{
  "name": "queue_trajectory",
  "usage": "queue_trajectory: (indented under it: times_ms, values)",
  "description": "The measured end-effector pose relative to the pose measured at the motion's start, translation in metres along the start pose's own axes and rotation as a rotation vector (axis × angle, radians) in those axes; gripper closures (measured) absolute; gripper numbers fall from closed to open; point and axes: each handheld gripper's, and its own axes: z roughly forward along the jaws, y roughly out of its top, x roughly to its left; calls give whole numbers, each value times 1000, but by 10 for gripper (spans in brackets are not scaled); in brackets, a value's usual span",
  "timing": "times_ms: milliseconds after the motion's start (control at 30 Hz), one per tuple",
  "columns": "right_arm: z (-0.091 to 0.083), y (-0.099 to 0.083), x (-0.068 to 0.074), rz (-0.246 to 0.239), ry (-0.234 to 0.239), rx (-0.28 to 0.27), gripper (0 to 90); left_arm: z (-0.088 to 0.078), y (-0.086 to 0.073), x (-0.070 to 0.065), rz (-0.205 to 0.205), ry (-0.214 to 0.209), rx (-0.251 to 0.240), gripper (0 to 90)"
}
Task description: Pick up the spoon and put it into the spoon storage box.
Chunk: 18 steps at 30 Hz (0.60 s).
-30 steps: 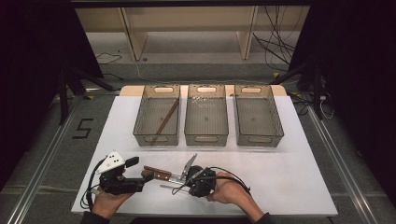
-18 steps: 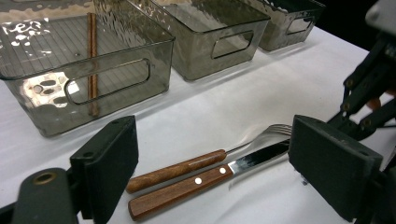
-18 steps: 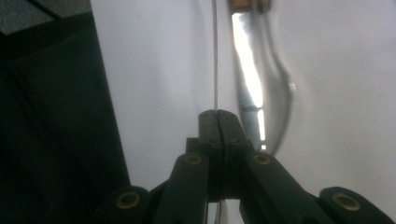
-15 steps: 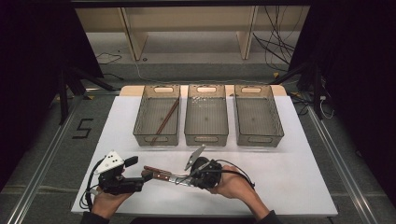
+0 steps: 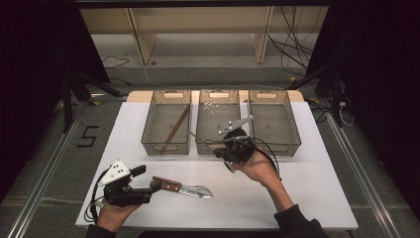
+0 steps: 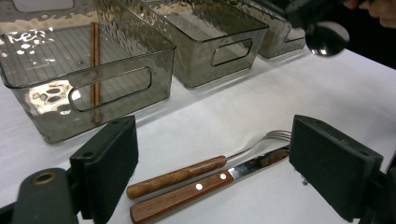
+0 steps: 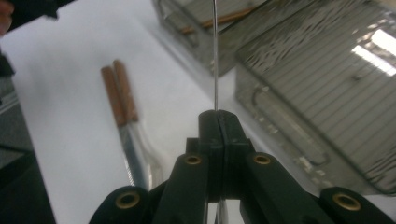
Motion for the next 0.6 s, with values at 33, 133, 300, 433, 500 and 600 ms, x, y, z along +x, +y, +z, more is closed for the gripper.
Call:
queue_trajectory:
  times_ms: [33, 133, 300, 433, 500, 600]
  values:
    - [-1, 3, -4, 5, -13, -12, 900, 0, 0, 0, 0, 1, -3, 156]
    - [-2, 12, -13, 32, -33, -39, 900, 0, 0, 0, -2, 1, -3, 156]
    - [-1, 25, -24, 75, -67, -76, 900, 0, 0, 0, 0, 0, -3, 156]
    - [0, 34, -31, 98, -97, -92, 900, 0, 0, 0, -1, 0, -4, 156]
    - [0, 39, -38, 121, -105, -105, 900, 0, 0, 0, -1, 0, -3, 156]
    - [1, 44, -45, 139, -123, -111, 900, 0, 0, 1, 0, -1, -3, 156]
